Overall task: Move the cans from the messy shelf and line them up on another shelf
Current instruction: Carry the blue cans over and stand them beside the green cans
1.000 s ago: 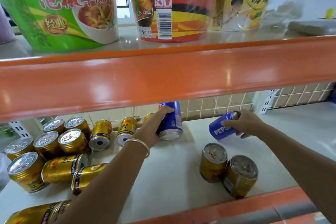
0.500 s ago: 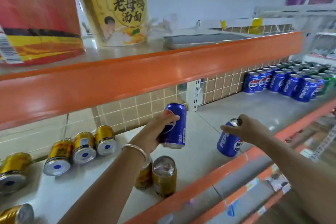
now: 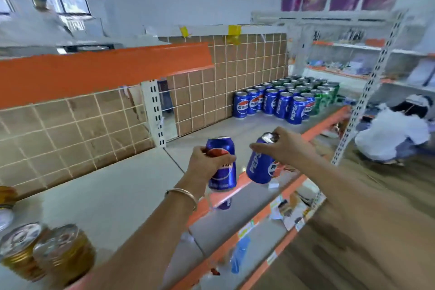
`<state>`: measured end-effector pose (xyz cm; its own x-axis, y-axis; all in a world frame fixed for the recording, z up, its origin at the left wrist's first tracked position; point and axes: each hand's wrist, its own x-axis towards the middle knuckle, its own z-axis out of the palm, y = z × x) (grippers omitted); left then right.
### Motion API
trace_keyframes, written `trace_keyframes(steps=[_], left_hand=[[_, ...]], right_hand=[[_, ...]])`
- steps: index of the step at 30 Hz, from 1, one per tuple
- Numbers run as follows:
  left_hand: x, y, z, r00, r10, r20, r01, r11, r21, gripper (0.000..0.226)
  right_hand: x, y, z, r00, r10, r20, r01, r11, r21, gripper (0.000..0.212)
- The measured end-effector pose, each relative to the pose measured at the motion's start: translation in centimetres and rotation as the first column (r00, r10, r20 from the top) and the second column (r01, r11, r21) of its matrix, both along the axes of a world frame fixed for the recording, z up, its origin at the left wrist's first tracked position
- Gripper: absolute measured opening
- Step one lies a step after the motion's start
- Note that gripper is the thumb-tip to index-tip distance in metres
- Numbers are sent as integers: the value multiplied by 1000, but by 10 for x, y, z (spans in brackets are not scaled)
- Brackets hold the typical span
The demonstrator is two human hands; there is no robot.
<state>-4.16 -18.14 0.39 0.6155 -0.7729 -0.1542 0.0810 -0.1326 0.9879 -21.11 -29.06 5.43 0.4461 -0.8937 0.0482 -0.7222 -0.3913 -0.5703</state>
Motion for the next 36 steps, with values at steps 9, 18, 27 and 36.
trace_keyframes(steps=[9,18,27,36], left_hand=[[-68,-106,-28,989,-54,140,46,997,55,78],[-54,-227,-45,988,27,154,-34,999,41,86],[-28,-313,-56,968,164,188,-186,977,108,92],[-19,-377,-53,919,161,360,-198,978,70,83]], right_hand=[[-49,-63,-13,992,-48,-116,40,997,-72,62],[-31,-171,-19,987,-34,-155,19,995,-96,63],[18,-278,-45,989,27,-144,-19,998,54,56],[43,-379,-29,888,431,-161,-343,853,394,75]])
